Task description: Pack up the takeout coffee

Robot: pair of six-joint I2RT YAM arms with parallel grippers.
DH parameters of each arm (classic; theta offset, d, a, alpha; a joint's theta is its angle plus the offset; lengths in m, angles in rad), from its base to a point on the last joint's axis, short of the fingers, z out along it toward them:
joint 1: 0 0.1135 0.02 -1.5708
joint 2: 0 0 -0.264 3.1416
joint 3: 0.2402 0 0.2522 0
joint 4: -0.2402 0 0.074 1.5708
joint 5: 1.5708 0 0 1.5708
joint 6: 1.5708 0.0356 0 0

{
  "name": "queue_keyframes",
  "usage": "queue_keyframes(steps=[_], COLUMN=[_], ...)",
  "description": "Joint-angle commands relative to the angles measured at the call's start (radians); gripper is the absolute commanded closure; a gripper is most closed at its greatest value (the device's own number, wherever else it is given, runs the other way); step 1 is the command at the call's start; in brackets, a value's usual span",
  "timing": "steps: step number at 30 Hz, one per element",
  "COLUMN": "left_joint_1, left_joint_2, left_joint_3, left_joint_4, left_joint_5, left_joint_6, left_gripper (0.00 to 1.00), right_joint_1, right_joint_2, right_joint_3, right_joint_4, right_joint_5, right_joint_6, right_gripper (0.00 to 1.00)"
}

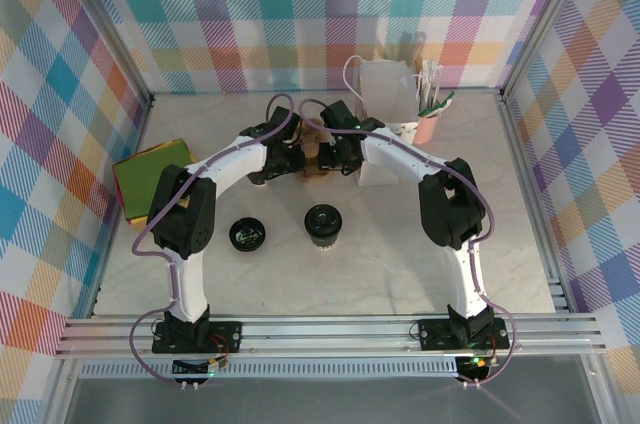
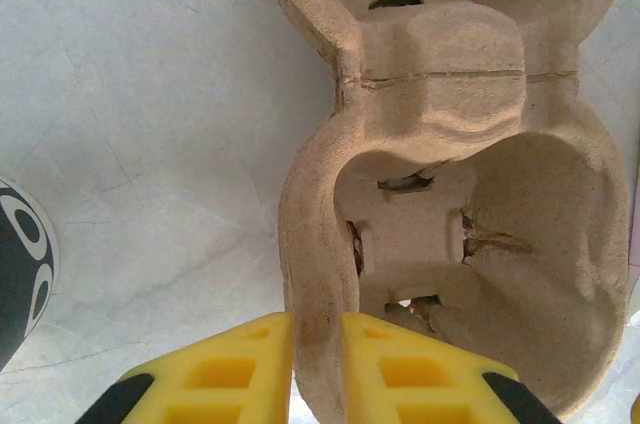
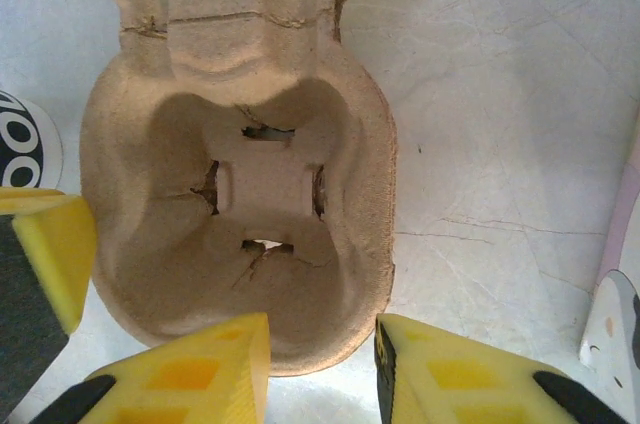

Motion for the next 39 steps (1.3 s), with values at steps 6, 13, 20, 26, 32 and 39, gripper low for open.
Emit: queue_keyframes(steps=[6, 13, 20, 26, 32, 39], left_joint_1=[0.014, 0.014, 0.014, 0.015, 0.014, 0.014], left_joint_2=[0.017, 0.019, 0.018, 0.018, 0.002, -0.033], left_joint_3=[0.021, 0.010, 0.006, 0.007, 0.010, 0.013], left_joint_4=[-0.001, -0.002, 0.004, 0.001, -0.004, -0.010], left_joint_5=[0.018, 0.022, 0.034, 0.034, 0.024, 0.000], left_joint_6=[-0.003, -0.008, -0.009, -0.008, -0.010, -0.014], left_gripper=[0.78, 0.78, 0.78, 0.78, 0.78, 0.78], right_joint_1=[-0.005, -0.010, -0.010, -0.010, -0.009, -0.008], right_joint_2=[0.029, 0.049, 0.057, 0.050, 0.024, -0.014], right_joint_3=[0.028, 0.035, 0.042, 0.039, 0.044, 0.042], right_joint_4=[-0.031, -0.033, -0.042, -0.039, -0.041, -0.038], right_joint_5=[0.012, -0.006, 0.007, 0.001, -0.003, -0.002], right_joint_6=[0.017, 0.020, 0.019, 0.017, 0.014, 0.016], right_gripper=[0.68, 0.69, 0.71, 0.76, 0.81, 0.85])
